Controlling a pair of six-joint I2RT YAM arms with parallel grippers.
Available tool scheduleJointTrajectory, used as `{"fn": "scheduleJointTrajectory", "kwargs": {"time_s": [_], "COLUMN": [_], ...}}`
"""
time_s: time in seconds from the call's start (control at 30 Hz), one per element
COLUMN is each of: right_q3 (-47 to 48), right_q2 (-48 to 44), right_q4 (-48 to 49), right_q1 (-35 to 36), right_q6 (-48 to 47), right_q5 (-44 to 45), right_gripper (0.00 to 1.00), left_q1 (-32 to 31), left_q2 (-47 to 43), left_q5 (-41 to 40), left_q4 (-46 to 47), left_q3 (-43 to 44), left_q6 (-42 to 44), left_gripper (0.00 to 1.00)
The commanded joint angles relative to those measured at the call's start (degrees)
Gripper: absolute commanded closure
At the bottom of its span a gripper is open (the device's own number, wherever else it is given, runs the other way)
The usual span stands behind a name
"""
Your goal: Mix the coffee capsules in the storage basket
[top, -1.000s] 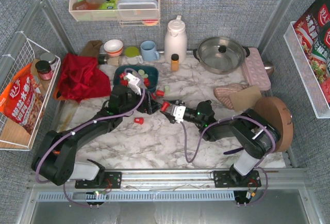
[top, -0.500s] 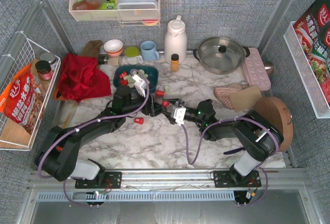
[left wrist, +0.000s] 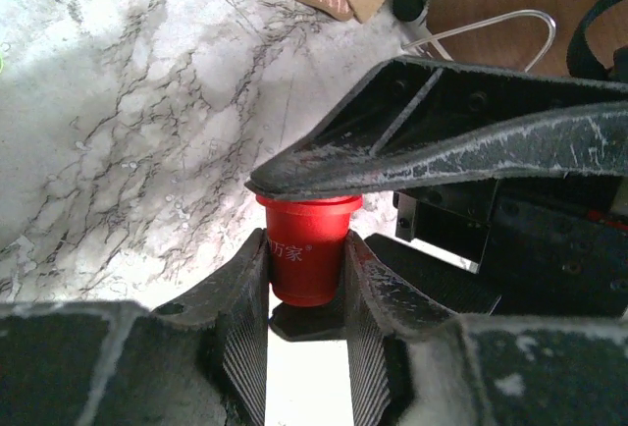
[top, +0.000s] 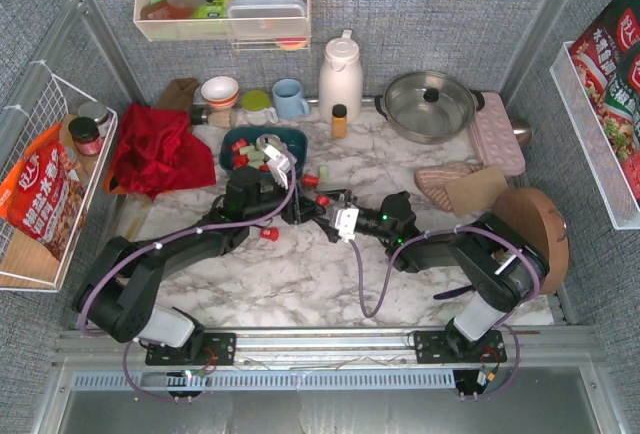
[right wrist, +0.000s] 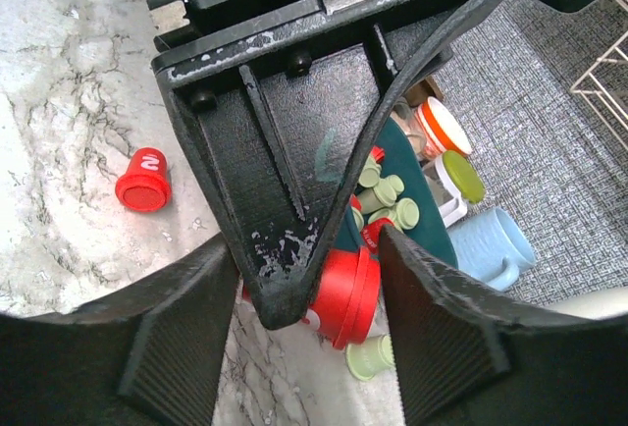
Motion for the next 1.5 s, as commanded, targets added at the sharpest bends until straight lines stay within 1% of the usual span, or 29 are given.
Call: {"fn": "scheduleJointTrajectory", "kwargs": {"time_s": [0.0,0.07,0.1,0.13,0.23,0.37,0.47,0.53,0.57,0.63,0.7,0.73,0.77,0.87,1.0,1.07,1.17,1.27,1.3,1.33,1.47], "right_q3": [0.19,0.10,0.01,-0.09,-0.96,-2.32,-1.85,-0.95,-0.35,2.06,7.82,10.85,12.99,16.08,20.96,23.82,29.93,33.51,34.87,36.06,41.69], "right_q2": [-0.29,-0.76,-1.03,-1.32,-1.92,-1.82,-1.94,-3.09,-4.32,-8.15,-11.77,-11.99,-11.45,-8.10,-3.36,-0.74,3.24,7.28,8.68,10.18,15.99], "right_q4": [0.97,-0.10,-0.68,-1.20,-1.58,2.06,3.20,1.35,-1.33,-12.75,-31.28,-37.51,-40.63,-43.22,-48.10,-50.48,-56.11,-56.45,-56.61,-56.82,-59.18], "right_q1": [0.09,-0.02,-0.01,-0.10,-0.50,-1.11,-1.16,-1.19,-1.21,-1.30,-1.61,-2.33,-3.03,-4.28,-4.72,-4.88,-5.28,-5.51,-5.52,-5.52,-5.52], "right_q6": [0.11,0.01,-0.02,-0.03,0.48,4.54,12.74,21.16,23.95,26.67,28.11,29.30,30.54,33.00,37.05,40.98,45.31,48.74,50.45,51.57,55.10], "right_q5": [1.03,2.15,2.87,3.51,7.11,15.30,23.94,30.08,32.50,35.76,39.07,39.90,40.02,41.23,41.51,41.93,41.31,40.01,39.96,39.93,39.94], "right_gripper": [0.32,0.21,0.07,0.02,0.01,0.01,0.01,0.01,0.01,0.01,0.01,0.01,0.01,0.01,0.01,0.01,0.02,0.11,0.14,0.16,0.23], "left_q1": [-0.15,-0.15,-0.15,-0.19,-0.02,1.18,4.01,7.32,9.04,12.04,14.26,14.87,15.27,15.51,15.54,15.51,15.56,15.53,15.52,15.54,15.42], "left_q2": [-0.60,-1.16,-1.53,-1.89,-3.12,-4.68,-4.27,-2.76,-1.08,2.73,7.92,10.87,13.54,21.56,28.82,31.72,33.86,32.83,31.74,31.20,21.94], "left_q5": [-0.18,-1.40,-2.30,-3.23,-8.17,-20.85,-27.93,-31.48,-32.48,-33.71,-32.69,-32.30,-31.51,-27.65,-21.78,-20.78,-20.43,-20.40,-20.58,-20.97,-23.62], "left_q4": [2.29,1.21,0.58,-0.27,-3.77,-9.12,-10.07,-10.08,-9.88,-9.99,-11.50,-12.83,-14.27,-18.46,-15.91,-15.75,-15.30,-13.25,-12.49,-11.43,-8.43], "left_q3": [0.01,0.02,0.09,0.30,0.99,2.52,4.25,6.32,7.49,10.56,15.10,17.92,20.89,29.50,35.82,38.35,39.78,37.82,36.57,34.90,25.70], "left_q6": [0.40,0.96,1.23,1.63,2.92,4.11,5.71,5.75,5.61,5.26,5.04,4.97,4.91,4.58,1.96,1.15,0.32,-0.53,-0.71,-0.74,-0.99], "left_gripper": [0.66,0.66,0.66,0.66,0.66,0.65,0.64,0.61,0.58,0.57,0.57,0.57,0.57,0.57,0.56,0.49,0.29,0.17,0.05,0.01,0.01]}}
